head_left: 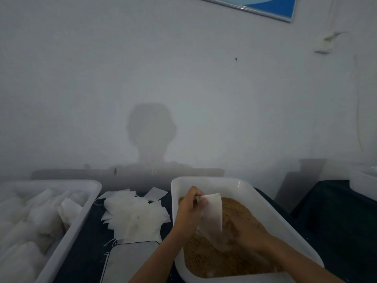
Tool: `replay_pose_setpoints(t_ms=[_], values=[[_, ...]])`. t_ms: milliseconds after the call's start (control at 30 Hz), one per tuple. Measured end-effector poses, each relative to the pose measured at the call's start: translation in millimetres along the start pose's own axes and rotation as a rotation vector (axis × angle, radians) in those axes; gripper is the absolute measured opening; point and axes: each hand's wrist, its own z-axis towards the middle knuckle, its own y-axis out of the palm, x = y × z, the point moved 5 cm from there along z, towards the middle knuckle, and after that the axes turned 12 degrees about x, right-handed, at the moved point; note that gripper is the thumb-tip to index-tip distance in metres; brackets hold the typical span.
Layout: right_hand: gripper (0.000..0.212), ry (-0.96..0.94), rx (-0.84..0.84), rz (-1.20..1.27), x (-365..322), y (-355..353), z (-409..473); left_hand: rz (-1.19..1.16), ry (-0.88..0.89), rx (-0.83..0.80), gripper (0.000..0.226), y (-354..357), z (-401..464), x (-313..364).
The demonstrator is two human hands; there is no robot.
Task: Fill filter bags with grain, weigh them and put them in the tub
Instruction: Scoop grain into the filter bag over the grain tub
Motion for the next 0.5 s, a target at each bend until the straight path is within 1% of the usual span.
replay_pose_setpoints(t_ms=[67, 133, 167, 233, 300, 333, 400, 433, 500], values=[[0.05, -0.017, 0.051, 0.233, -15, -11, 2, -0.058, 0.002, 0.007, 0.023, -4, 1, 9], [0.071, -0.046, 0.052, 0.54, -34, -21, -1, -0.093, 0.007, 0.023, 0.023, -12, 5, 20], [0.073, -0.072, 0.026, 0.671, -43, -24, -3, -0.091, 0.015, 0.03, 0.023, -17, 7, 25], [0.059, -0.103, -0.014, 0.872, -60, -28, -9, -0.07, 0.038, 0.028, 0.023, -27, 12, 32], [0.041, -0.055, 0.045, 0.986, -76, -31, -15, -0.063, 0.06, 0.027, 0.022, -39, 12, 36], [0.034, -0.027, 0.1, 0.999, -84, -32, -19, -0.072, 0.067, 0.037, 0.022, -46, 12, 36], [0.016, -0.028, 0.227, 0.9, -103, -34, -24, -0.104, 0.069, 0.067, 0.022, -62, 8, 35], [0.012, -0.049, 0.269, 0.855, -116, -35, -27, -0.121, 0.065, 0.082, 0.022, -71, 6, 35], [0.014, -0.084, 0.332, 0.78, -139, -34, -31, -0.167, 0.05, 0.121, 0.019, -88, -1, 33]])
